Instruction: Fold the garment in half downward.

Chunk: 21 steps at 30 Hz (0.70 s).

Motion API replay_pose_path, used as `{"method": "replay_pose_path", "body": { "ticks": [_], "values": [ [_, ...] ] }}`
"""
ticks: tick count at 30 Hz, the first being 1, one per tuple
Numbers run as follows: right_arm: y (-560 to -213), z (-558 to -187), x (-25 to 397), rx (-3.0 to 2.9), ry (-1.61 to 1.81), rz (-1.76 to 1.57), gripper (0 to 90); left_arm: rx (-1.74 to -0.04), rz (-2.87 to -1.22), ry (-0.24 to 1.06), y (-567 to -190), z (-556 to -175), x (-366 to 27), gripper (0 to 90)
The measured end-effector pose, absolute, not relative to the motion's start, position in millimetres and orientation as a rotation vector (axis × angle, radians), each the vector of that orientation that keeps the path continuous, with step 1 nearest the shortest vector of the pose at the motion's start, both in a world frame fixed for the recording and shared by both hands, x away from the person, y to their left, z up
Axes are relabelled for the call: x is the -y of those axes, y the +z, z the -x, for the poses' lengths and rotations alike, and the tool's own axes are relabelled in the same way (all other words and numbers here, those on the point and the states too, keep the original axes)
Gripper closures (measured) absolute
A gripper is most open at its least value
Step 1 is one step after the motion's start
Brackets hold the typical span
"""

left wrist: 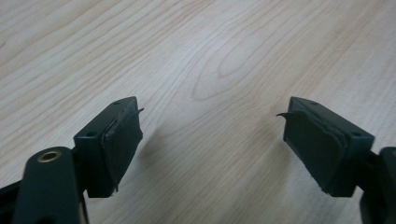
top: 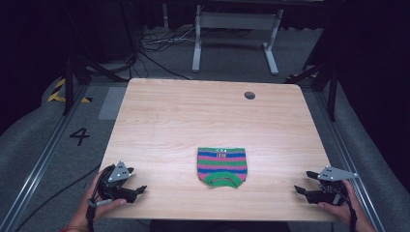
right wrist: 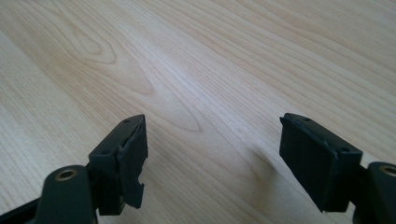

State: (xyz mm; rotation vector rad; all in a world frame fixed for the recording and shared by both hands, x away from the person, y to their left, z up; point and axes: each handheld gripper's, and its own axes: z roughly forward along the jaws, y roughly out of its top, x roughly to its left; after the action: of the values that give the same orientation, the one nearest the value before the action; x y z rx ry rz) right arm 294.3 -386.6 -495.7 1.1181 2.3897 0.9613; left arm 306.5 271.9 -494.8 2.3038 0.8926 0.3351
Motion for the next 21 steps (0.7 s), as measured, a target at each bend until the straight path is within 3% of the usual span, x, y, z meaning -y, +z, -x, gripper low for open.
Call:
{"method": "replay_pose_path", "body": {
  "ticks": [6,21],
  "values": [
    [-504.5,-292.7,396.0,-2.346,1.023,-1.18,20.9,-0.957,-2.243,0.324,-501.4,-305.2,-278.0,12.3],
    [-505.1,-295.8,395.9,-2.336,1.01,-1.193,18.4,-1.022,-2.219,0.346,-501.6,-304.1,-278.6,12.1]
  ]
}}
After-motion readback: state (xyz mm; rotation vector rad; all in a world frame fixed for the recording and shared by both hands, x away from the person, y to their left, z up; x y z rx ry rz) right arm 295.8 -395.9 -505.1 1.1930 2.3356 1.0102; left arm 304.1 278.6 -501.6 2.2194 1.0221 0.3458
